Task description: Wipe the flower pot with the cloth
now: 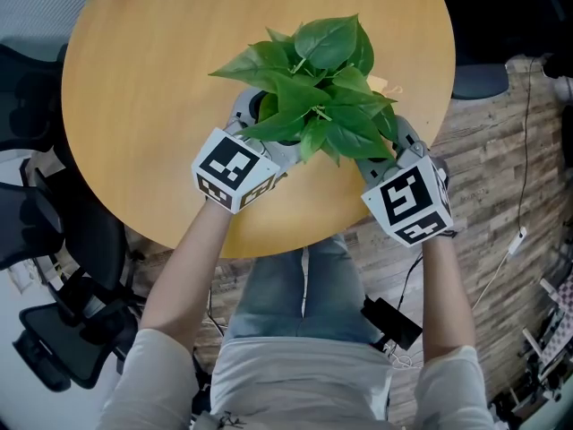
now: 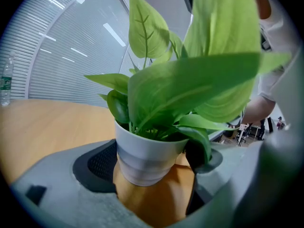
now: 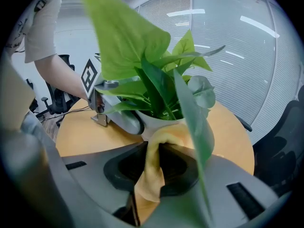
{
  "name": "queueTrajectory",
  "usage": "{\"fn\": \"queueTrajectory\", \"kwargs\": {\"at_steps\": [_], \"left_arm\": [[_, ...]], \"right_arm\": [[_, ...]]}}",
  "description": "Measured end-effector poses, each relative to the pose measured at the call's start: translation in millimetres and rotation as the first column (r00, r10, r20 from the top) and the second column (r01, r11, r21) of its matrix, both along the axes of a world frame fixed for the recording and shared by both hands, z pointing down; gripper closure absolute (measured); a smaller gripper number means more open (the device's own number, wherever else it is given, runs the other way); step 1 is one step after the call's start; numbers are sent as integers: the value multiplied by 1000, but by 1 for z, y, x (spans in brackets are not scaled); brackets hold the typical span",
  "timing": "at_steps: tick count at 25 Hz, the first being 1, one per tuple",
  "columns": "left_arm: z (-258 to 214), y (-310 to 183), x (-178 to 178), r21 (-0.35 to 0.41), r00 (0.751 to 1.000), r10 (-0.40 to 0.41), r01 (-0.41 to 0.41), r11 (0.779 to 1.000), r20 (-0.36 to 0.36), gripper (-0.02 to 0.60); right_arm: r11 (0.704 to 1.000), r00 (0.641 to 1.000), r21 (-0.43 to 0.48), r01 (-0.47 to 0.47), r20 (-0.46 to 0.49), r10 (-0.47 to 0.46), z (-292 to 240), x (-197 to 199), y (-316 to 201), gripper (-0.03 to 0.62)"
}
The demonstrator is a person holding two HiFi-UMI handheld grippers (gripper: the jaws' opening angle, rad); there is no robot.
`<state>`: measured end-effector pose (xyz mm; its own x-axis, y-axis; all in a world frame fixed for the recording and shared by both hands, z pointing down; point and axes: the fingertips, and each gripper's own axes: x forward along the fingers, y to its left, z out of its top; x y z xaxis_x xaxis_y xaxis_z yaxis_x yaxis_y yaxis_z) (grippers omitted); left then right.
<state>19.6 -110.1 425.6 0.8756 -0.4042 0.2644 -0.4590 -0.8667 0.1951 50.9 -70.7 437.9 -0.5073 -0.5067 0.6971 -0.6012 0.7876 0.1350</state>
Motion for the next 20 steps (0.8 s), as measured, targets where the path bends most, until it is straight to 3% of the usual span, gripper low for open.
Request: {"fn": "queueTrajectory", "kwargs": {"at_steps": [9, 20], "left_arm": [[0, -1, -2, 1, 995, -101, 101, 995, -18, 120], [-1, -1, 0, 2, 991, -131, 131, 991, -15, 120]], "right_arm": [[1000, 1000, -14, 21, 11, -21, 3, -12, 11, 532], [1000, 1000, -12, 2, 28, -1, 2, -9, 10, 531]]}}
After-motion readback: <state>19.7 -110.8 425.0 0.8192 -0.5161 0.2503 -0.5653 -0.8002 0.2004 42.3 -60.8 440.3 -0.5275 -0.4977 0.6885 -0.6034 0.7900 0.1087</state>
